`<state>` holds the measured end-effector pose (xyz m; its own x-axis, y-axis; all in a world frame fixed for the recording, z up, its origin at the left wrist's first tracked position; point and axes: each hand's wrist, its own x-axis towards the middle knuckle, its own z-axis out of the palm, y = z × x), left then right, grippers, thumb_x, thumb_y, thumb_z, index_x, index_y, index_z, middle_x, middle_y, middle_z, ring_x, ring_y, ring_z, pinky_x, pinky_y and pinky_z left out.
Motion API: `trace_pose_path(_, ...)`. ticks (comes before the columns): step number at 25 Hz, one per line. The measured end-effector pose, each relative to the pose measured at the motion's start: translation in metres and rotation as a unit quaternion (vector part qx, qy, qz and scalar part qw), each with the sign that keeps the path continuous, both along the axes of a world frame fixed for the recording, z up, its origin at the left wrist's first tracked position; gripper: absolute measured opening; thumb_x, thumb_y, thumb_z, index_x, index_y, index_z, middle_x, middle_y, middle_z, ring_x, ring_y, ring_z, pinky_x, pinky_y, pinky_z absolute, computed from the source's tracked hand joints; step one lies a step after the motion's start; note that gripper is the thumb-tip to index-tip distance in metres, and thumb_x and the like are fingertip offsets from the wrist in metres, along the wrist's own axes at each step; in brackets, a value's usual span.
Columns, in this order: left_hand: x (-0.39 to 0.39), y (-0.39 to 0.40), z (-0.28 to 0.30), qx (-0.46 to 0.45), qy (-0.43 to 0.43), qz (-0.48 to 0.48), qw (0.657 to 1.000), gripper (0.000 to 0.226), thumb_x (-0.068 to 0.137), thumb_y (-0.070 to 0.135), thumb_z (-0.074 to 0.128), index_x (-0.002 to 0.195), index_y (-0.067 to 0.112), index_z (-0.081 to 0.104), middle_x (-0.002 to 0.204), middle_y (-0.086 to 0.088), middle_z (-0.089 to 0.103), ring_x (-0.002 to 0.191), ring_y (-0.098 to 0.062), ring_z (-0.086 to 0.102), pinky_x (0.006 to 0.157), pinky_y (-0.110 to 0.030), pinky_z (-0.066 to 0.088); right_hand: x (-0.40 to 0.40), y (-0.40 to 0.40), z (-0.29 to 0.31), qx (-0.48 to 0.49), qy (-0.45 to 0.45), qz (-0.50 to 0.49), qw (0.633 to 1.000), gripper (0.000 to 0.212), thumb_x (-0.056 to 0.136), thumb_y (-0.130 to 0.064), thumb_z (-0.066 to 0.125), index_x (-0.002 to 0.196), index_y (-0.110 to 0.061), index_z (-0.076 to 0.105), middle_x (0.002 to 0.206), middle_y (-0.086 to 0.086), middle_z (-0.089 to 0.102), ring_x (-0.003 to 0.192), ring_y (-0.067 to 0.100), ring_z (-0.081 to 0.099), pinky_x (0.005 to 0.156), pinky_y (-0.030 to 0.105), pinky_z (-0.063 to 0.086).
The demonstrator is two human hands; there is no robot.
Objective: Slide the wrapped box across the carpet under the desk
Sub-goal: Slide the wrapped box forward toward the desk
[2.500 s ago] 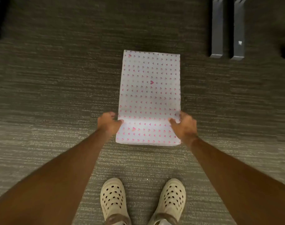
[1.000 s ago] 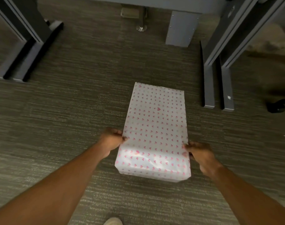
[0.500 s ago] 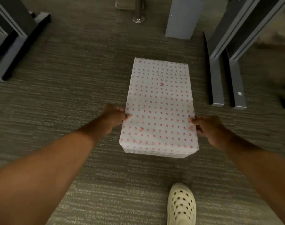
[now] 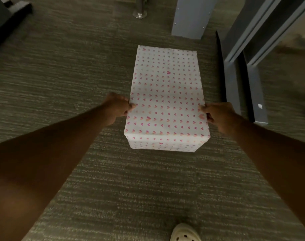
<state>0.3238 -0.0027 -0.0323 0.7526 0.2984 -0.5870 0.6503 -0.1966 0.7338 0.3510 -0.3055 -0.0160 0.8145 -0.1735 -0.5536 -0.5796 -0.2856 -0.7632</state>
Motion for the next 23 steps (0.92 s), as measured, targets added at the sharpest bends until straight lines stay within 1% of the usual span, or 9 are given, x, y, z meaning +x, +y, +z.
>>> trace_pose_path(5,0.053,-0.002,-0.014,0.023,-0.009,-0.002,1.0,0.024,0.083,0.01,0.071,0.107,0.008,0.067,0.112,-0.01,0.069,0.099,-0.023,0.067,0.073,-0.031,0.055,0.044,0.001,-0.011,-0.004,-0.012,-0.013,1.0,0.033,0.087,-0.012,0.072,0.117,-0.001,0.064,0.117,0.012,0.07,0.076,0.014,0.068,0.058,0.025,0.052)
trace_pose_path(8,0.075,-0.003,-0.017,0.028,-0.022,-0.008,0.999,0.011,0.083,0.01,0.071,0.092,0.013,0.065,0.103,-0.006,0.067,0.095,-0.021,0.066,0.076,-0.034,0.057,0.063,0.0,-0.017,-0.001,-0.019,-0.019,1.0,0.025,0.087,-0.012,0.072,0.109,-0.005,0.065,0.115,0.011,0.07,0.075,0.015,0.067,0.058,0.027,0.053)
trace_pose_path(10,0.085,-0.002,-0.021,0.026,-0.031,-0.007,0.999,0.01,0.083,0.008,0.071,0.086,0.014,0.062,0.102,-0.006,0.066,0.095,-0.022,0.066,0.078,-0.035,0.058,0.072,0.001,-0.022,0.007,-0.017,-0.022,1.0,0.025,0.086,-0.011,0.072,0.11,-0.005,0.064,0.113,0.01,0.069,0.079,0.018,0.068,0.062,0.029,0.055)
trace_pose_path(12,0.091,-0.002,-0.024,0.024,-0.033,-0.003,0.999,0.01,0.084,0.007,0.07,0.089,0.012,0.063,0.105,-0.007,0.066,0.093,-0.022,0.066,0.079,-0.036,0.058,0.076,0.002,-0.027,0.011,-0.011,-0.029,0.999,0.025,0.086,-0.011,0.072,0.108,-0.005,0.063,0.108,0.009,0.068,0.084,0.02,0.069,0.068,0.032,0.057)
trace_pose_path(14,0.094,0.0,-0.026,0.038,-0.024,-0.003,0.999,0.01,0.085,0.008,0.069,0.093,0.011,0.064,0.104,-0.007,0.066,0.085,-0.018,0.066,0.07,-0.033,0.057,0.077,0.003,-0.029,0.015,-0.013,-0.033,0.999,0.012,0.086,-0.01,0.073,0.091,-0.01,0.061,0.096,0.005,0.067,0.08,0.018,0.068,0.063,0.029,0.055)
trace_pose_path(16,0.094,-0.001,-0.026,0.04,-0.022,-0.009,0.999,0.016,0.086,0.008,0.067,0.102,0.009,0.064,0.103,-0.008,0.066,0.082,-0.017,0.065,0.065,-0.03,0.055,0.078,0.003,-0.031,0.017,-0.019,-0.023,0.999,0.016,0.088,-0.009,0.071,0.081,-0.014,0.058,0.087,0.002,0.064,0.076,0.016,0.065,0.061,0.027,0.053)
trace_pose_path(19,0.093,0.001,-0.024,0.04,-0.018,-0.017,0.999,0.023,0.085,0.007,0.067,0.108,0.005,0.064,0.098,-0.008,0.067,0.078,-0.016,0.066,0.057,-0.026,0.055,0.08,0.003,-0.032,0.012,-0.023,-0.007,1.0,0.016,0.089,-0.009,0.069,0.079,-0.016,0.059,0.086,0.0,0.064,0.078,0.017,0.065,0.064,0.029,0.054)
trace_pose_path(21,0.092,0.002,-0.023,0.035,-0.021,-0.026,0.999,0.018,0.084,0.008,0.068,0.101,0.005,0.064,0.098,-0.01,0.069,0.074,-0.014,0.066,0.049,-0.021,0.053,0.081,0.001,-0.034,-0.004,-0.029,0.009,1.0,0.015,0.089,-0.01,0.069,0.079,-0.018,0.062,0.087,-0.001,0.064,0.077,0.015,0.065,0.059,0.027,0.053)
trace_pose_path(23,0.09,0.003,-0.022,0.038,-0.027,-0.032,0.998,0.014,0.085,0.008,0.068,0.098,0.005,0.064,0.105,-0.013,0.068,0.076,-0.015,0.066,0.052,-0.022,0.054,0.08,0.001,-0.034,-0.017,-0.038,0.02,0.999,0.017,0.09,-0.011,0.069,0.078,-0.021,0.062,0.086,-0.003,0.064,0.076,0.014,0.065,0.057,0.026,0.053)
